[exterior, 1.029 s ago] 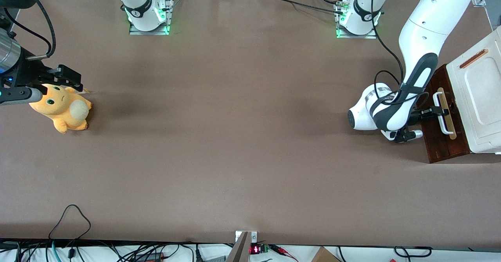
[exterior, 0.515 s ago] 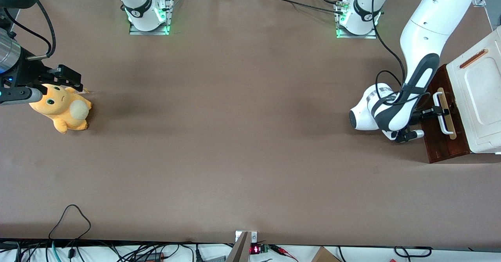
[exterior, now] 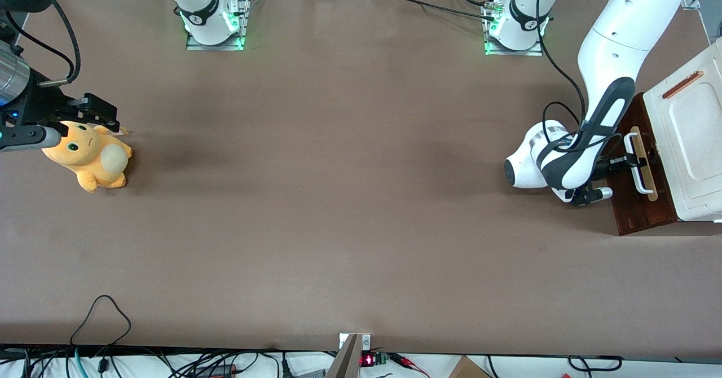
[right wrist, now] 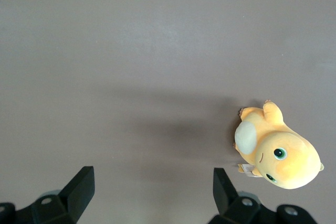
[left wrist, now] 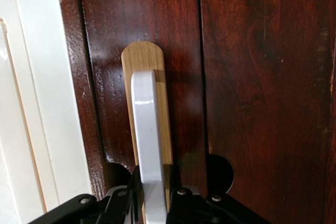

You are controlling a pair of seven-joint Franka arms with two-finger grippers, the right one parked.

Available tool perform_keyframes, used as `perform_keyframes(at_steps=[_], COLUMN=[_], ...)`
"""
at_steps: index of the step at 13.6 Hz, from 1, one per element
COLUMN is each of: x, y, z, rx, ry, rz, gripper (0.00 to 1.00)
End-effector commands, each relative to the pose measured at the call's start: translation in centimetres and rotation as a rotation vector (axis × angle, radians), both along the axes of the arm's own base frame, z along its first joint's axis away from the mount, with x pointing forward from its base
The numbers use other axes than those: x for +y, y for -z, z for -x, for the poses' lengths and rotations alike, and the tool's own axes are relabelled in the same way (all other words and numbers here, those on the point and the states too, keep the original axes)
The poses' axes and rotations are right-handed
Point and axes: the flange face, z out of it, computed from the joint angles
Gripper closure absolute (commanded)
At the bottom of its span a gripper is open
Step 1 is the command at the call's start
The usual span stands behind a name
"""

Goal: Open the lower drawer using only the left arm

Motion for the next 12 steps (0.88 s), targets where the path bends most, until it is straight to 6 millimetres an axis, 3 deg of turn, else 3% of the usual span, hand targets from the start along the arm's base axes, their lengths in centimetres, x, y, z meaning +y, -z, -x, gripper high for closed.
perform_keyframes(at_steps=[1, 5, 7, 10, 12], x=[0.3, 0.1, -1.2, -5.9, -10.2], y=[0.0, -0.2, -0.7, -1.8, -2.5], z=[0.0, -0.2, -0.5, -1.0, -1.0], rx=[0.008, 0.003, -0.006, 0.022, 0.014], ry=[0.029, 0.044, 0.064, 0.122, 0.180], rz=[-0.006, -0.011, -0.004, 0.053, 0.083], gripper=[0.89, 0.93, 0.95, 0.96, 0.96])
